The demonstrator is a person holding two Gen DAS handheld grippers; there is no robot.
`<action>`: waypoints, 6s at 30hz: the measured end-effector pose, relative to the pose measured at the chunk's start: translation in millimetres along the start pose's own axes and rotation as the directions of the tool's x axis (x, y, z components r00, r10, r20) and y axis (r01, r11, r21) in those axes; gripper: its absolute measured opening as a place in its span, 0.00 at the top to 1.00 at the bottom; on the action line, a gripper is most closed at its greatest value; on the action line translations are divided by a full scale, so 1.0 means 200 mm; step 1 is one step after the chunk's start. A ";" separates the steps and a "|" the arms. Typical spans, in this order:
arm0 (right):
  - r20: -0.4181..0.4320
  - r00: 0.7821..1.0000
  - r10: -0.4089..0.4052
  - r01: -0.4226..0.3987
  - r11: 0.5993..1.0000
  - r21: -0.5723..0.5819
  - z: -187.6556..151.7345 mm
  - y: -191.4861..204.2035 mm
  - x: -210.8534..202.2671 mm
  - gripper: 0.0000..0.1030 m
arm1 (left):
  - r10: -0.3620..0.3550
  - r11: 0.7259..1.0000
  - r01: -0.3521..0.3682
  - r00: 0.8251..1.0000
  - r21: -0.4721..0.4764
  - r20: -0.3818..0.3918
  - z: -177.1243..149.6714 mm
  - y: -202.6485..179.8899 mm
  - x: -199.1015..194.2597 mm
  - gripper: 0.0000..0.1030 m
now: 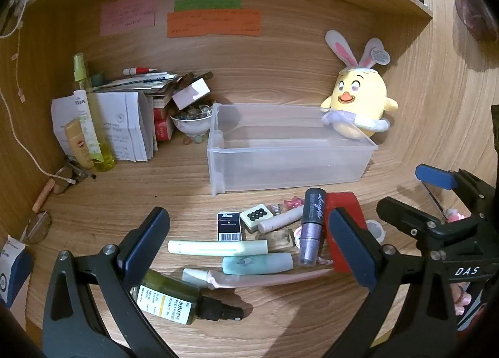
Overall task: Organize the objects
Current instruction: 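Move left tool toward green glass bottle while right tool approaches white tape roll, then close left gripper on green bottle while right gripper closes on tape roll, then carry green bottle with left tool and tape roll with right tool over clear box, then open left gripper to drop bottle into box while right gripper releases tape roll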
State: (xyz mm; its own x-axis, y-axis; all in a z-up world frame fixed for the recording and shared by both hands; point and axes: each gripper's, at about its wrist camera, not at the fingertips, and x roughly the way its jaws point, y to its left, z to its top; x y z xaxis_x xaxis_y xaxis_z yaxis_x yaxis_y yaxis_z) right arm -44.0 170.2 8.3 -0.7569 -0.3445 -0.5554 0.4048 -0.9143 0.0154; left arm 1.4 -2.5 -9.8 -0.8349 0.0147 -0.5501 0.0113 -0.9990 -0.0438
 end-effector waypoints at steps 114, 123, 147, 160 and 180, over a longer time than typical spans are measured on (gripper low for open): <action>0.066 0.998 0.022 -0.023 1.000 0.015 0.43 -0.25 0.22 0.65 | -0.104 0.994 0.102 0.994 -0.039 -0.036 0.49 0.04 0.34 0.24; 0.028 0.999 0.029 -0.030 0.999 0.026 0.55 -0.29 0.38 0.65 | -0.109 0.993 0.105 0.992 -0.061 -0.066 0.59 0.05 0.47 0.24; -0.186 0.982 0.041 -0.038 0.999 0.022 0.43 -0.32 0.78 0.65 | -0.123 0.992 0.112 0.950 -0.054 -0.286 0.53 0.03 0.93 0.24; -0.202 0.979 -0.003 -0.003 1.000 -0.025 0.41 -0.28 0.80 0.65 | -0.090 0.993 0.111 0.941 0.047 -0.326 0.49 -0.05 0.98 0.24; -0.120 0.990 -0.066 0.063 0.998 -0.030 0.48 -0.29 0.67 0.31 | -0.100 0.993 0.115 0.955 0.038 -0.278 0.54 -0.06 0.80 0.14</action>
State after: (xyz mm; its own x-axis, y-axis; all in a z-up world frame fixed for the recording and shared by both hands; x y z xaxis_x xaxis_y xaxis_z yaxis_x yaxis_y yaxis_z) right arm -217.4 156.3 12.4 -0.7148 -0.2548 -0.6513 0.3713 -0.9274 -0.0446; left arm -192.5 6.4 -7.4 -0.6456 0.1261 -0.7532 -0.1061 -0.9915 -0.0750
